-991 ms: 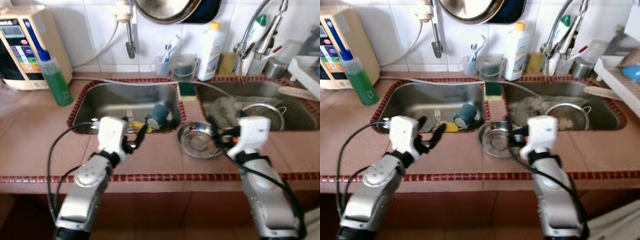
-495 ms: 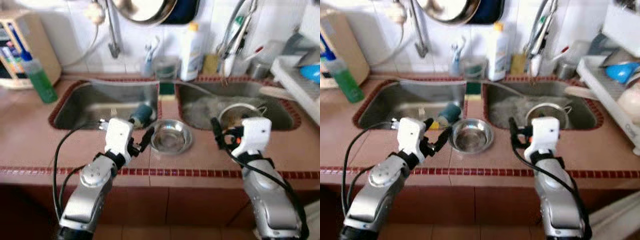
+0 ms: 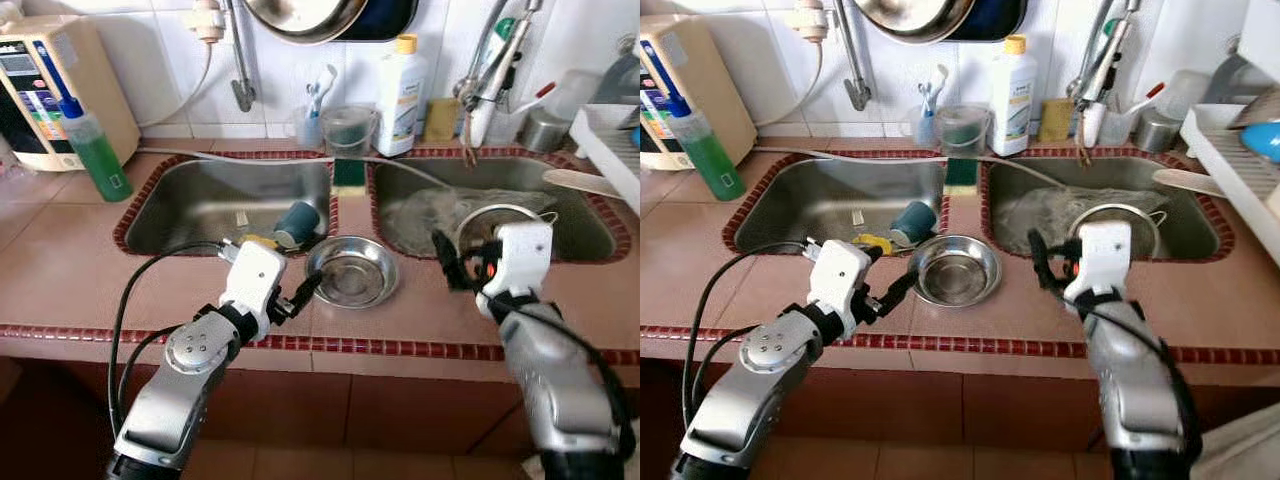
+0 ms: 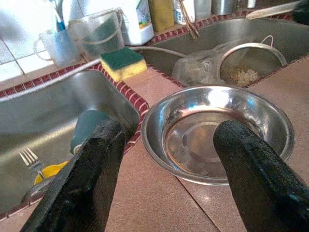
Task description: Kitchen organization
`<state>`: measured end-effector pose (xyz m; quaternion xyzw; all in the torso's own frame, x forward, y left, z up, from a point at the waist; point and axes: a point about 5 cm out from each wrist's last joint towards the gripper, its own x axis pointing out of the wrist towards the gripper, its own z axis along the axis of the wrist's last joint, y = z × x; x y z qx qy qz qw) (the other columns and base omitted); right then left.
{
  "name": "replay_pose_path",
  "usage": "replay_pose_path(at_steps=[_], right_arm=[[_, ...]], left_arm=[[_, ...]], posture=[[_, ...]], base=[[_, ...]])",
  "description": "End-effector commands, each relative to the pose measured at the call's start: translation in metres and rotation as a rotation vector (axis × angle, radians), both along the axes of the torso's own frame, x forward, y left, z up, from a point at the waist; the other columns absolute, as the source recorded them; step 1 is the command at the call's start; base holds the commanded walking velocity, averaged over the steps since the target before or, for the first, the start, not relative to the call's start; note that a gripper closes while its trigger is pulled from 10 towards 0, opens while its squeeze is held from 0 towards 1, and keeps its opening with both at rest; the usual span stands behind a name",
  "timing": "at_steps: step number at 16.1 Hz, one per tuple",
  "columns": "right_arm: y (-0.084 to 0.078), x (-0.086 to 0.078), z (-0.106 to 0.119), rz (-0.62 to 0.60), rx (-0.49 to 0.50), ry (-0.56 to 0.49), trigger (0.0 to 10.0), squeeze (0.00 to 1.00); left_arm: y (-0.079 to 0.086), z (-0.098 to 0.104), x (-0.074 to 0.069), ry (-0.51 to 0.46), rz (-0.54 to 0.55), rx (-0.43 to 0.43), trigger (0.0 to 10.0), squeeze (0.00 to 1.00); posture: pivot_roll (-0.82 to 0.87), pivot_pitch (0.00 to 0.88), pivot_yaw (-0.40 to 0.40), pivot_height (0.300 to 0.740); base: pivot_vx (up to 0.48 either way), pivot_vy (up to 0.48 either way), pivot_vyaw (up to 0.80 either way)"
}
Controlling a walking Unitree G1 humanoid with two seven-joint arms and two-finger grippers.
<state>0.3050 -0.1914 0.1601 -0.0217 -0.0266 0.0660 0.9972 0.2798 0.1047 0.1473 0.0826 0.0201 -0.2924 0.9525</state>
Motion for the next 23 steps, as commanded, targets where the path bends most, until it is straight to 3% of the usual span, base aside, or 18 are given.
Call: replay_pose_path(at_steps=[1,3,10,23], right_arm=[[-0.002,0.003,0.002,0.011,0.024,0.005,10.0,0.0],[0.001,0.015,0.008,0.066,0.07,0.009,10.0,0.0],[0.01,0.035,0.006,0.15,0.193,0.064,10.0,0.0],[0.045,0.049,-0.023,0.333,0.309,0.262,10.0,0.0]], left_arm=[[-0.002,0.003,-0.002,0.006,-0.023,0.004,10.0,0.0],[-0.005,0.006,-0.005,0.013,-0.055,0.003,10.0,0.0],[-0.01,0.017,-0.009,-0.019,-0.088,0.003,10.0,0.0],[-0.02,0.021,-0.017,-0.016,-0.148,-0.013,10.0,0.0]], posture=[[-0.18,0.053,0.053,0.74],[-0.18,0.06,0.054,0.74],[-0.15,0.067,0.046,0.74],[-0.14,0.073,0.037,0.74]], base=[[0.0,0.0,0.0],[0.0,0.0,0.0],[0.0,0.0,0.0],[0.0,0.0,0.0]])
